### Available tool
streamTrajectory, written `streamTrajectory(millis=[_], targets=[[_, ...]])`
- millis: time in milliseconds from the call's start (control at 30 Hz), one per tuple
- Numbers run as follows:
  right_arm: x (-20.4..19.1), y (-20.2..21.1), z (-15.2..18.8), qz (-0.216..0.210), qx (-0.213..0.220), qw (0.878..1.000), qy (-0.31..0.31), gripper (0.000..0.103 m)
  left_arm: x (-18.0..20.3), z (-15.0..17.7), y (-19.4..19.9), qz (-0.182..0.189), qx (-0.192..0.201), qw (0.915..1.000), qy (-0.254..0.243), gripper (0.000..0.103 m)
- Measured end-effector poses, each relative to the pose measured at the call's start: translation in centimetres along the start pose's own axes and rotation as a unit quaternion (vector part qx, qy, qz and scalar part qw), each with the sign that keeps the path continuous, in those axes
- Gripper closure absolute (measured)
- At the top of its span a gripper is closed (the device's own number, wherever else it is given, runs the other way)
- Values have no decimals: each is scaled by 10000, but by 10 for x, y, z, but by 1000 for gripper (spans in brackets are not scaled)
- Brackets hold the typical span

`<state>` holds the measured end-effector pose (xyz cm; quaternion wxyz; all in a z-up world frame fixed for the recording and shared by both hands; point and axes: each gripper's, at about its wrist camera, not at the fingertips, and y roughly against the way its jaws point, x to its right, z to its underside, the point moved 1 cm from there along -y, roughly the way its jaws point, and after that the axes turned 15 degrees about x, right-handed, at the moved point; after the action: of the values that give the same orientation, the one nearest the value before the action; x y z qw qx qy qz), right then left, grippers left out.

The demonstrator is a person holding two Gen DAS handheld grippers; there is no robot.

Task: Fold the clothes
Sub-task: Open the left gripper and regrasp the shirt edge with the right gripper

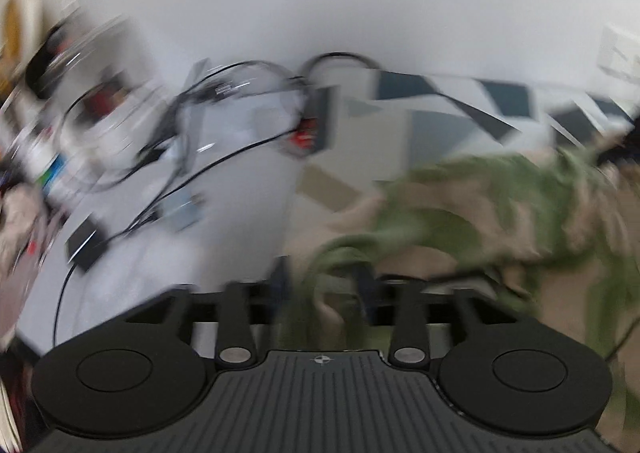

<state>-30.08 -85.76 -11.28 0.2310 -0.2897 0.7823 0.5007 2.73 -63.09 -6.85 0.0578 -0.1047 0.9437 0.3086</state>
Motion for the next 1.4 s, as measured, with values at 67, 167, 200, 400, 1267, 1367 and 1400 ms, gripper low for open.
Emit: streamTrajectory(millis=[67,167,200,400,1267,1367,1400], targets=[[2,4,2,-26,56,10000,34,98,22,0,2,300,123,9984,-471,35],[3,14,3,-160,233,9996,61,99,52,0,-4,679,183,9916,-1082,35],[2,19,0,-240,331,9992,46,99,61,0,-7,802,199,9888,-1245,35],[-6,41,-29,-639,922,9937,23,100,106,0,-45,1231,273,9689,-2130,35],[9,-49,-141,589,2380,9687,394,101,116,-119,-233,239,486,9858,-1591,101],[14,-70,-151,848,2343,9667,578,101,118,-120,-254,157,374,9891,-1418,96],[17,-77,-152,926,2308,9664,651,101,119,-120,-259,129,352,9890,-1434,94]])
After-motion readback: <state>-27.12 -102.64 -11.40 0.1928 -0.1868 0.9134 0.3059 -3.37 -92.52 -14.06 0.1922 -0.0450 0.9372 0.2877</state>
